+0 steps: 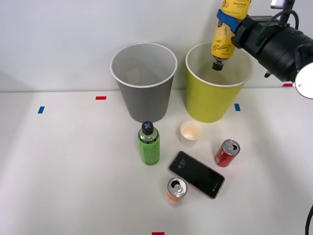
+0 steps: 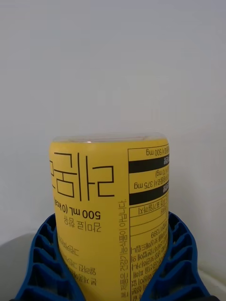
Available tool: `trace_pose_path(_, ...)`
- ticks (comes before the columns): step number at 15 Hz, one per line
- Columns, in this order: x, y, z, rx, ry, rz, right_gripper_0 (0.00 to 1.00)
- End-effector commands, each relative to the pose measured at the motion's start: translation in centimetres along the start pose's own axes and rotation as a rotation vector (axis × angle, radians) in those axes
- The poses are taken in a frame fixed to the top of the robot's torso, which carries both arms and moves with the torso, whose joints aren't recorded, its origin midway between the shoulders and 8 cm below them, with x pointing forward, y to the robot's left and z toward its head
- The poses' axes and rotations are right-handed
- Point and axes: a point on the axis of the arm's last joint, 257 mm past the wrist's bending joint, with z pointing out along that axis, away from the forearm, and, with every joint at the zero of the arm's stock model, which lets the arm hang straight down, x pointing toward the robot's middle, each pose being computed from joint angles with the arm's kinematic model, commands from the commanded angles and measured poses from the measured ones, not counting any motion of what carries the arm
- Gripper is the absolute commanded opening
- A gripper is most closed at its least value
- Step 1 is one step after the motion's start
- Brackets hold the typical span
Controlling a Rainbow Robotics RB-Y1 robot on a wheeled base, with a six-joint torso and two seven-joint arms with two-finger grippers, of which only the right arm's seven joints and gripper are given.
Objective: Put cans in the gray bin, plastic bottles in the light green bin
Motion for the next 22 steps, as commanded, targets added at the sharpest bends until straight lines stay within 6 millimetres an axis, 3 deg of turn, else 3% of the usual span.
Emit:
trace_pose_path(1, 0.3, -0.9, 1.3, 0.024, -0.004, -0.038, 0.0)
trace_pose_path(4, 0.5, -0.9, 1.7, 0.03, -0.013, -0.059, 0.0)
trace_pose_path(5, 0.6, -0.8, 1.8, 0.029, -0.015, -0.064, 0.1)
trace_pose_path(6, 0.6, -0.6, 1.8, 0.026, -0.02, -0.064, 0.76)
trace_pose_path(7, 0.6, -0.6, 1.8, 0.028, -0.021, -0.062, 1.0)
trace_pose_path(10, 0.6, -0.3, 1.8, 0.021, -0.022, -0.065, 1.0)
trace_pose_path(13, 0.1, 0.3, 0.5, -0.005, -0.013, -0.093, 1.0)
trace_pose_path(15, -0.3, 1.6, -1.7, -0.041, -0.011, -0.098, 1.0)
trace_pose_path(19, 0.9, 2.5, -6.3, -0.048, -0.018, -0.105, 1.0)
trace_pose_path(22, 0.6, 3.3, -11.0, -0.039, -0.025, -0.096, 1.0)
